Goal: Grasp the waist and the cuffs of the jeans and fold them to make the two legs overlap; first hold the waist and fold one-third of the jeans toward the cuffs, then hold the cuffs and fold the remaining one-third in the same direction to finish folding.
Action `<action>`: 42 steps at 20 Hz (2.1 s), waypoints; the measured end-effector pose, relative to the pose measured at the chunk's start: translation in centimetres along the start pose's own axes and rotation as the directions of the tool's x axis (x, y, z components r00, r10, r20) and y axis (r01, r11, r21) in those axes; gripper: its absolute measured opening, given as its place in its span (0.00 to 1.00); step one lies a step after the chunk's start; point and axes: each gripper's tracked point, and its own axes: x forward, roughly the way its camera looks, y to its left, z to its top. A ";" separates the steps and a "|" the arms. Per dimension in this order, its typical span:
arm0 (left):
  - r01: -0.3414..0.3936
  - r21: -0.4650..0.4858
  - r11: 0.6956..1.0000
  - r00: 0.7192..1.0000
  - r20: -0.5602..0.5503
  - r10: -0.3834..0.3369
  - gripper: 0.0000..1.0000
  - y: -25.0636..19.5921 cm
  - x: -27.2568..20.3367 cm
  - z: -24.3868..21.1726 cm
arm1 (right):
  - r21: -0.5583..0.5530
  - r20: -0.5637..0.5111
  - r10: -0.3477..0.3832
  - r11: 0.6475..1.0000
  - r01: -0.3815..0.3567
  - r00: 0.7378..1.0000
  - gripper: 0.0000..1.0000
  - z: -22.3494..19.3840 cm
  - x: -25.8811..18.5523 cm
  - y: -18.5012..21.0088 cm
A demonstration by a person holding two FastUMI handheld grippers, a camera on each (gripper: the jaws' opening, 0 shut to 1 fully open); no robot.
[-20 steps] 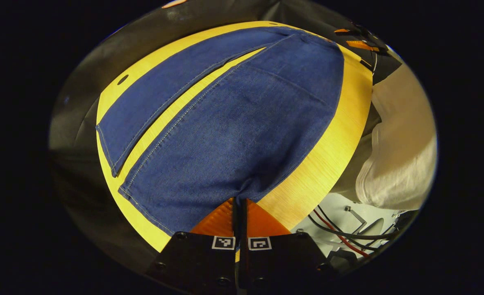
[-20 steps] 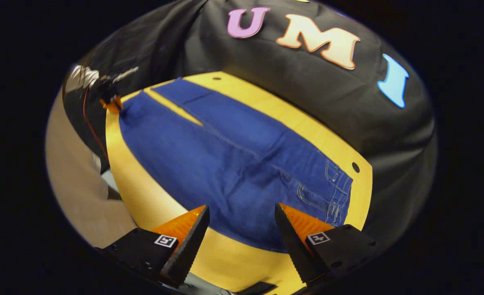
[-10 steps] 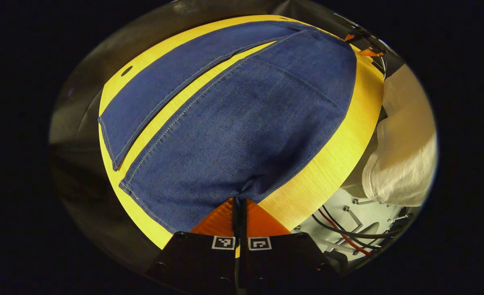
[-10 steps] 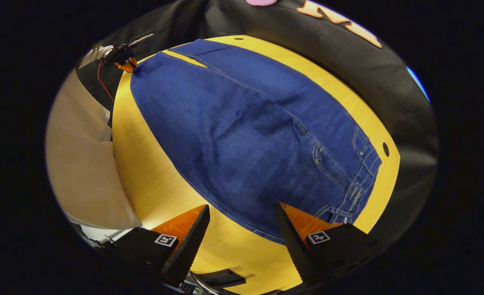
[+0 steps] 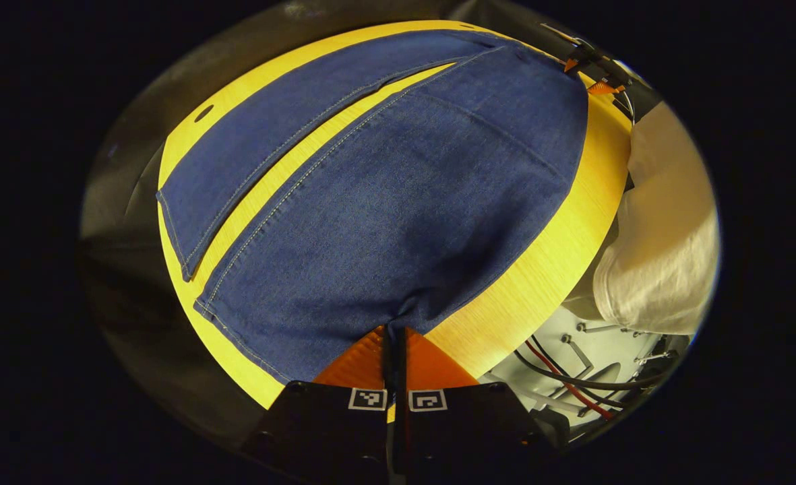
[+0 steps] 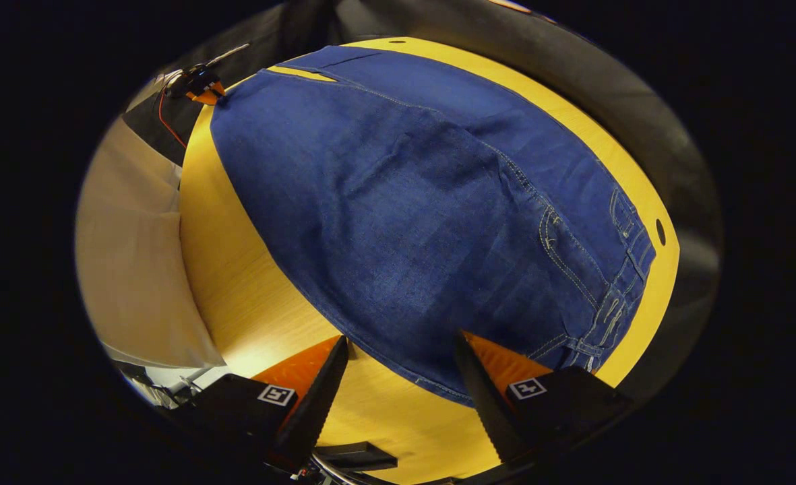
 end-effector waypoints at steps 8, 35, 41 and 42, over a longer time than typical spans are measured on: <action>-0.006 -0.015 1.000 1.000 0.000 0.006 0.00 0.0 0.1 0.1 | 0.041 -0.031 -0.021 0.999 0.023 0.999 0.92 0.2 0.0 -0.3; -0.173 -0.283 0.943 0.978 0.061 0.198 0.00 4.3 -4.7 4.9 | 0.413 0.127 -0.275 0.888 0.201 0.953 0.02 5.5 -5.0 -5.1; -0.328 -0.351 0.877 0.916 0.108 0.386 0.00 8.9 -9.2 9.5 | 0.431 0.154 -0.391 0.853 0.295 0.907 0.02 9.4 -8.5 -8.9; -0.336 -0.382 0.861 0.905 0.122 0.407 0.00 9.3 -9.8 10.4 | 0.449 0.168 -0.412 0.841 0.302 0.896 0.02 10.4 -9.0 -9.9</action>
